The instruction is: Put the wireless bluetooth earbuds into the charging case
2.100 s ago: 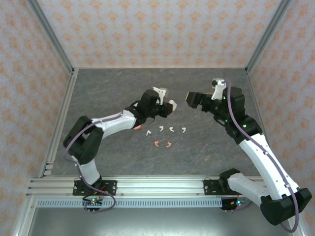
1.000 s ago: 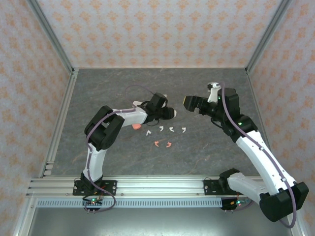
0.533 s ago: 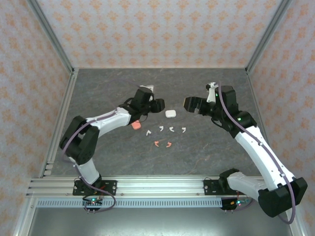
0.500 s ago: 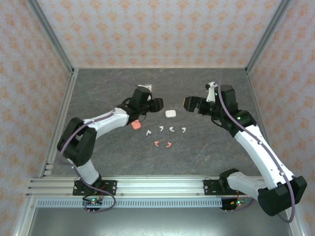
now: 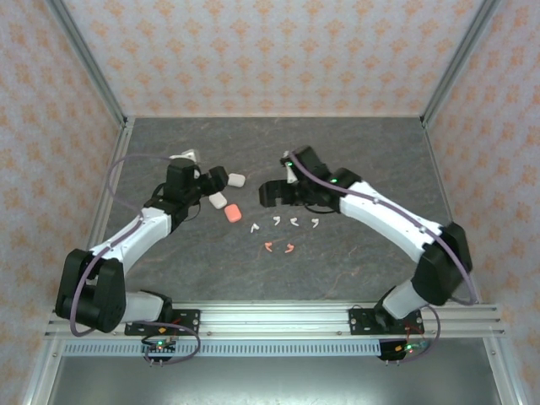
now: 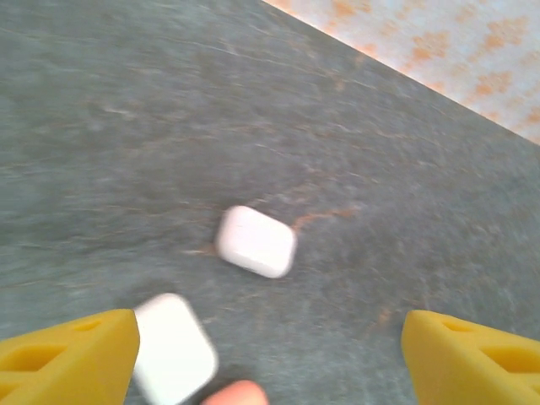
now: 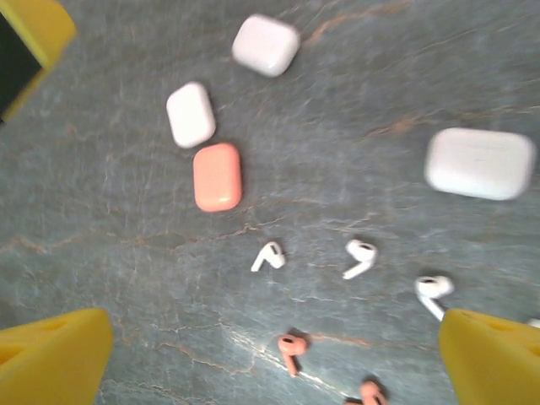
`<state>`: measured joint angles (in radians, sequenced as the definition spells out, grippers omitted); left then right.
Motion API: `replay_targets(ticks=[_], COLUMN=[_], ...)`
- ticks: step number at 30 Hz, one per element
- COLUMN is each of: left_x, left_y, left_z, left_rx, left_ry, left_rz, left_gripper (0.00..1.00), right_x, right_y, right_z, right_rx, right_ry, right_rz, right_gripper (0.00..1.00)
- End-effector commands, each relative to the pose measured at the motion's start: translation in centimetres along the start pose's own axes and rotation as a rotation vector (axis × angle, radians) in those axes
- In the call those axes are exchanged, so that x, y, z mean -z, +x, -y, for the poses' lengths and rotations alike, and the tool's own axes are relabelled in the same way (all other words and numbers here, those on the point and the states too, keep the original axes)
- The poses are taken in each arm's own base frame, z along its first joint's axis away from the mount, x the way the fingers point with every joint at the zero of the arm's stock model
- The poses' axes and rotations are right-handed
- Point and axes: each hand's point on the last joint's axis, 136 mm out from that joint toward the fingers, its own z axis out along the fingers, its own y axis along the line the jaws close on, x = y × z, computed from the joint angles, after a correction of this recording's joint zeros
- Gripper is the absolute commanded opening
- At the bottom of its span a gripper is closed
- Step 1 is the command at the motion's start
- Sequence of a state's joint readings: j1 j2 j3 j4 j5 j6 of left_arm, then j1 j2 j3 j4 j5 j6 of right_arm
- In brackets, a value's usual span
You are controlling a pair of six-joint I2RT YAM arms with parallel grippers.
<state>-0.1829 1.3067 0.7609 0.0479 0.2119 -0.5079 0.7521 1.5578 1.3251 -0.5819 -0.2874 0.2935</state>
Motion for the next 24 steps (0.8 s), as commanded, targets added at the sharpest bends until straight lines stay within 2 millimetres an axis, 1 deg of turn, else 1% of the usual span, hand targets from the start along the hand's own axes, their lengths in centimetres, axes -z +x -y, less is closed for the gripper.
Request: replay_targets(ticks=[1,4,6,10,13,16,21,24], left_x=[1.3,2.2,2.8,3.7,4.2,4.6,5.1,5.0], left_y=[-0.5,-0.9,-0.9,-0.9,-0.8,-0.8,-1.0,-0.9], left_z=[-1.8,-4.1,-5.2,-6.7,-7.2,-7.6,-8.0,-8.0], left_rx=[0.065,0.148,0.174,0.198,0.208,0.211,0.214,0.216], left_ry=[0.004,-0.018,-0.031,-0.057,-0.066,-0.077,-0.088,-0.088], left_rz=[0.000,0.016,0.024,0.042,0.052,0.060,0.075,0.074], left_gripper=[0.83,0.85,0.85,0.87,0.88,0.89,0.90,0.91], right_x=[-1.6,-4.3,-5.6,-8.9,-11.1,-13.3,-16.2,-17.4], right_y=[0.1,0.9,1.2,2.1,2.3,2.4,2.8,3.1], right_z=[-1.2,-2.2,-2.6,-3.5,-3.9,-4.0,-4.2,-4.2], right_rx=[0.016,0.051,0.080,0.163,0.224,0.250,0.273,0.287], right_ry=[0.068,0.109,0.145,0.217,0.273,0.302,0.316,0.326], right_rz=[-0.011,-0.045,-0.047,-0.085,-0.109,-0.136,-0.181,-0.203], right_gripper=[0.99,1.00,0.99,0.98,0.97,0.95,0.88,0.85])
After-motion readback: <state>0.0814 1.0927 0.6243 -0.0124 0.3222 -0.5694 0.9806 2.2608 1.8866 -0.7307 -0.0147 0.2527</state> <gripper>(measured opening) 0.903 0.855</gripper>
